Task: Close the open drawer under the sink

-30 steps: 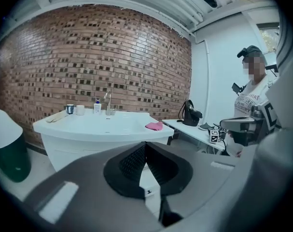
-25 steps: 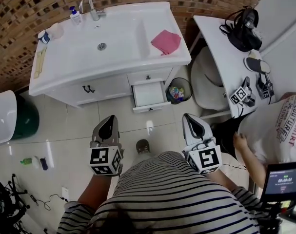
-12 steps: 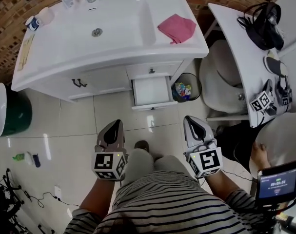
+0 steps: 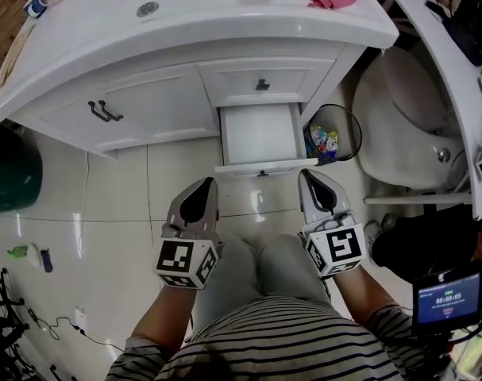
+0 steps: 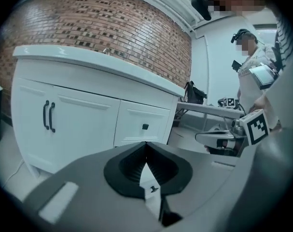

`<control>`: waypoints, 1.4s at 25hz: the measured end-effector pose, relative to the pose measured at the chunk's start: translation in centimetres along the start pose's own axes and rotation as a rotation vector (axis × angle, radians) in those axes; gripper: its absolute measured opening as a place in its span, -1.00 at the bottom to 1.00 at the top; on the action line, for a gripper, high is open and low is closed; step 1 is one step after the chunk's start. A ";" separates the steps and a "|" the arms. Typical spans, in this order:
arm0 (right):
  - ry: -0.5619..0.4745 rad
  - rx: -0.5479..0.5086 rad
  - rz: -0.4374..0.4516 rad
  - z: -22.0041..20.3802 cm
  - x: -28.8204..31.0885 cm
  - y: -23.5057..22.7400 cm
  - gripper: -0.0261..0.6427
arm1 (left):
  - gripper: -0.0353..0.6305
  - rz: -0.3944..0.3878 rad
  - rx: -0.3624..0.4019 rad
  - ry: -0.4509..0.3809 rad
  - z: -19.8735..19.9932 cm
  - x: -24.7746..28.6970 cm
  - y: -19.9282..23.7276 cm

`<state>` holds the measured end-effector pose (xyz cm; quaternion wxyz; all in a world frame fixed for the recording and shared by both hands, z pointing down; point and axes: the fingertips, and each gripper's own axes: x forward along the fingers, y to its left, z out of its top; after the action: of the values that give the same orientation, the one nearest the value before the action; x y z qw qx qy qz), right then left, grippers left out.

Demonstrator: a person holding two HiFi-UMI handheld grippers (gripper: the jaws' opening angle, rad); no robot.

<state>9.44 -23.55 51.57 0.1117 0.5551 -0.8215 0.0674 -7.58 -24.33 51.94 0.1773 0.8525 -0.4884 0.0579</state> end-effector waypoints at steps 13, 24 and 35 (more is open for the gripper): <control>-0.012 0.037 -0.023 -13.6 4.2 0.0 -0.92 | -0.85 0.019 0.072 -0.094 -6.8 3.1 2.0; 0.097 0.040 -0.086 -18.2 7.5 -1.2 -0.92 | -0.85 0.045 0.026 -0.092 -7.2 1.4 2.8; 0.083 -0.001 -0.117 -19.1 8.5 -1.7 -0.92 | -0.85 0.045 0.034 -0.102 -8.0 0.7 3.2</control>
<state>10.02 -27.33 72.16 0.1498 0.5987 -0.7825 0.0832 -9.37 -23.50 60.35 0.1363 0.8461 -0.5146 0.0267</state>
